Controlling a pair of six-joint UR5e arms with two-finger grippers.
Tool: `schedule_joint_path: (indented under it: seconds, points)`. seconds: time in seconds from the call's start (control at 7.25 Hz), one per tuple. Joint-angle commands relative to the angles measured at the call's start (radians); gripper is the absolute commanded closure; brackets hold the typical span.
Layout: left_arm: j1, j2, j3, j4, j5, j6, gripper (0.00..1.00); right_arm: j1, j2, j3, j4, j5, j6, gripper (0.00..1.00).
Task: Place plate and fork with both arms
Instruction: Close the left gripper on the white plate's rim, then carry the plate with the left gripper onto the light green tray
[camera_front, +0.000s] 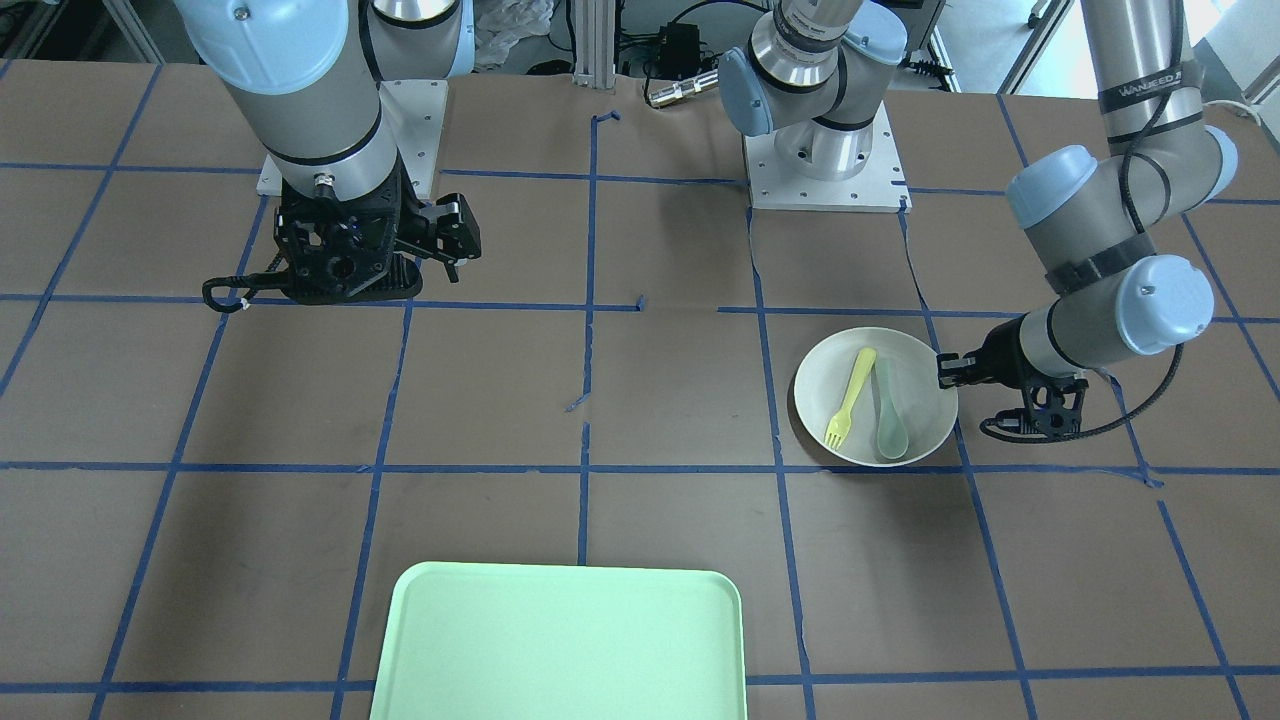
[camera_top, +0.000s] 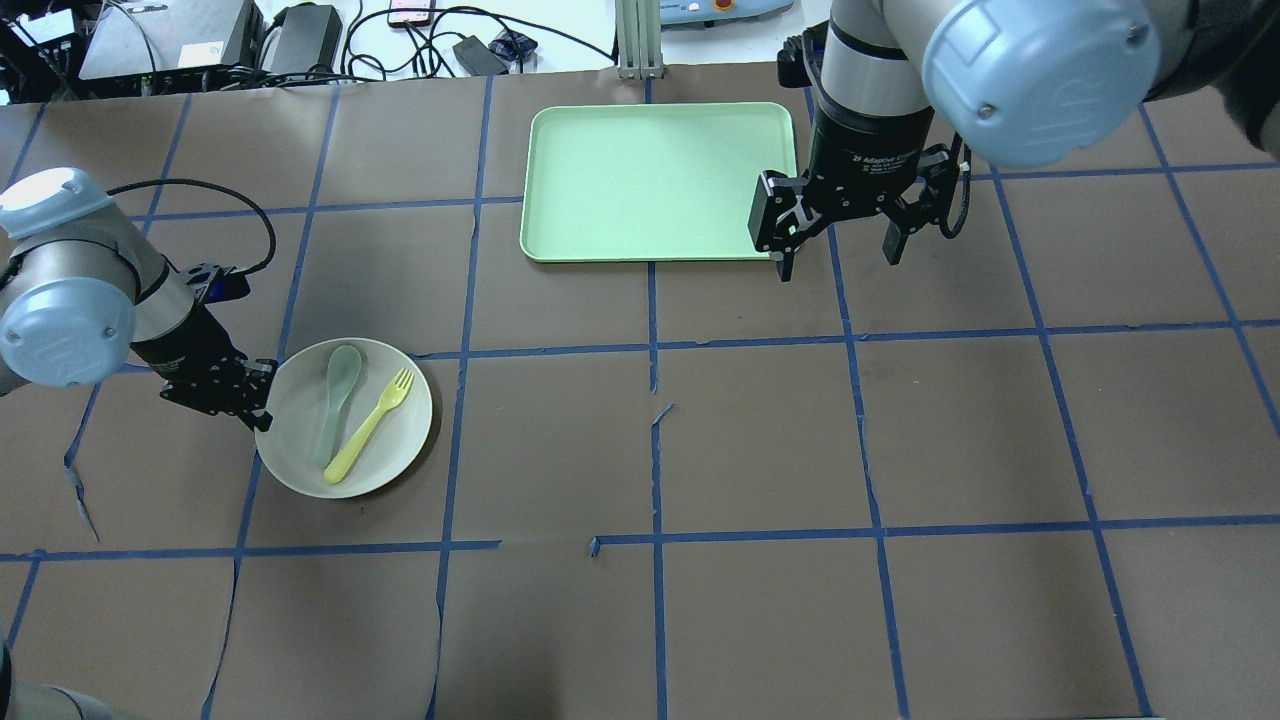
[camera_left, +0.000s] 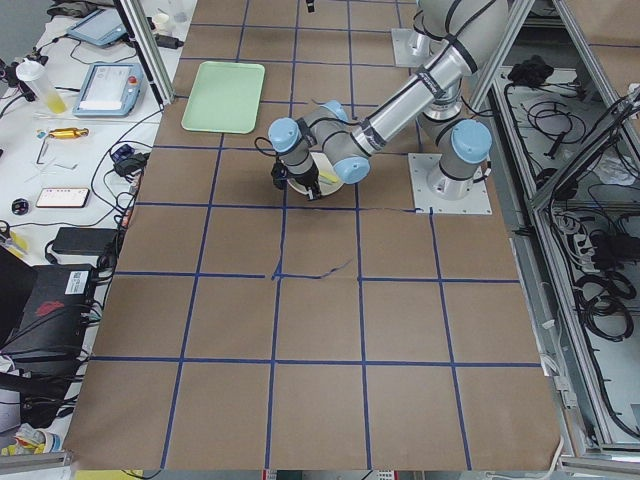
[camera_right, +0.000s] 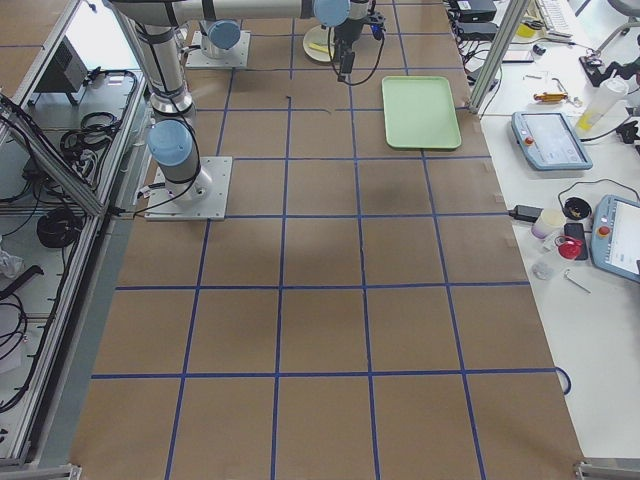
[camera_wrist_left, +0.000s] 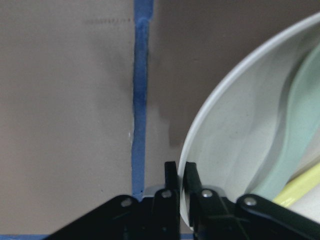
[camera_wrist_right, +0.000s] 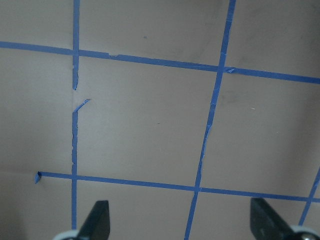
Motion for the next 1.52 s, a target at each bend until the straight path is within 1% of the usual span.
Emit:
schedule_joint_path:
  seconds: [0.0, 0.14, 0.41, 0.55, 0.69, 0.83, 0.97, 1.1, 1.24, 1.38]
  points:
    - [0.003, -0.003, 0.083, -0.116, -0.042, 0.004, 1.00, 0.000, 0.000, 0.000, 0.000, -0.001, -0.003, 0.00]
    - [0.004, -0.005, 0.113, -0.142, -0.091, 0.005, 1.00, -0.001, 0.000, 0.002, 0.000, 0.002, -0.003, 0.00]
    - [0.006, -0.003, 0.126, -0.165, -0.185, -0.017, 1.00, -0.001, 0.000, 0.000, 0.000, 0.001, -0.011, 0.00]
    - [0.006, -0.003, 0.132, -0.180, -0.269, -0.091, 1.00, -0.001, 0.000, 0.002, 0.000, 0.001, -0.011, 0.00]
    - [0.003, -0.008, 0.144, -0.182, -0.323, -0.208, 1.00, 0.000, 0.000, 0.000, 0.000, -0.001, -0.011, 0.00]
    - [-0.010, -0.017, 0.166, -0.171, -0.420, -0.395, 1.00, -0.001, 0.000, 0.000, 0.000, -0.001, -0.011, 0.00]
    - [-0.049, -0.022, 0.199, -0.167, -0.434, -0.444, 1.00, -0.001, 0.000, 0.000, -0.002, -0.001, -0.012, 0.00]
    - [-0.107, -0.055, 0.238, -0.138, -0.437, -0.491, 1.00, -0.001, 0.000, -0.001, 0.000, -0.001, -0.012, 0.00]
    - [-0.184, -0.109, 0.288, -0.043, -0.456, -0.584, 1.00, -0.001, 0.000, -0.003, 0.002, -0.002, -0.012, 0.00]
    - [-0.239, -0.165, 0.355, -0.017, -0.484, -0.593, 1.00, -0.001, 0.000, -0.006, 0.003, -0.002, -0.014, 0.00]
